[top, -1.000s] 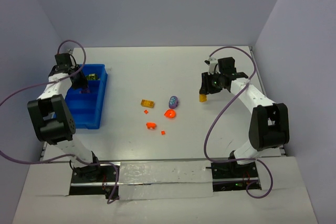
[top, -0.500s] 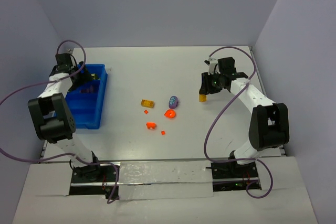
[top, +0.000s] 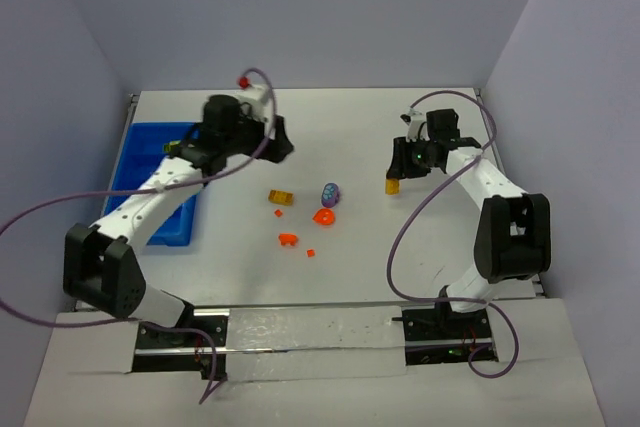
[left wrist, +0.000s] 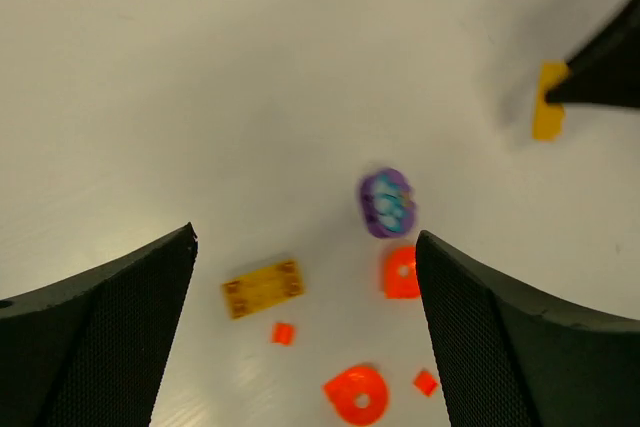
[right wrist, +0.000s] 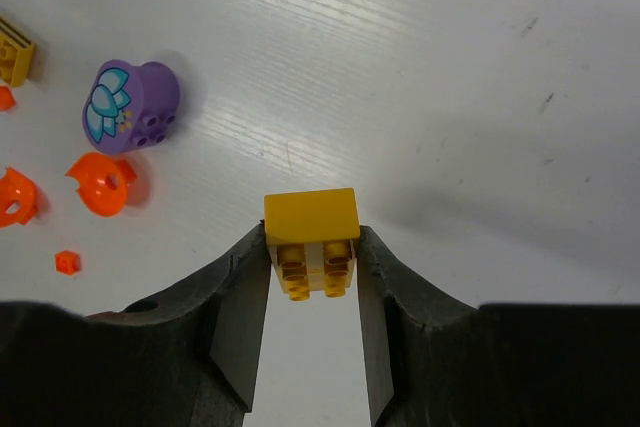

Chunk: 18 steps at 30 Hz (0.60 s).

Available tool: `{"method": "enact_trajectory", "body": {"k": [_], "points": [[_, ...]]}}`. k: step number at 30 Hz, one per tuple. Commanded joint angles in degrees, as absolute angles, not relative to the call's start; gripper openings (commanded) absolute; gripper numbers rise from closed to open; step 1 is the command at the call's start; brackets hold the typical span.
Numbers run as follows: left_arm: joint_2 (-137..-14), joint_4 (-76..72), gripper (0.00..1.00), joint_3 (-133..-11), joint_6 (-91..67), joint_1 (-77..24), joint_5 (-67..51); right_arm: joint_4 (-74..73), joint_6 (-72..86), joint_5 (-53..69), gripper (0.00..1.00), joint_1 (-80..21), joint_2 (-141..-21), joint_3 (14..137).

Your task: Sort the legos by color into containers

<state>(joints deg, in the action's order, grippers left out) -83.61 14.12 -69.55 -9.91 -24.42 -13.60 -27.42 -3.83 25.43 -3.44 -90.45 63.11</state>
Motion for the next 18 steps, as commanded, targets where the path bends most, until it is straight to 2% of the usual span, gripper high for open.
{"method": "enact_trajectory", "body": {"k": [1, 6, 18], "points": [[-91.17, 12.33, 0.96, -69.02, -9.73, -36.29, -7.47, -27.67, -3.08, 26.42, 0.0, -1.78, -90.28, 65.0], [-100.07, 15.9, 0.99, -74.35, -13.39, -46.05, -1.68, -28.3, -2.71, 27.73, 0.0, 1.84, -90.72, 65.32], [-113.49, 21.67, 0.99, -84.82, -16.24, -47.97, 2.3, -28.32, -2.64, 28.92, 0.0, 3.96, -90.61, 65.46]]}}
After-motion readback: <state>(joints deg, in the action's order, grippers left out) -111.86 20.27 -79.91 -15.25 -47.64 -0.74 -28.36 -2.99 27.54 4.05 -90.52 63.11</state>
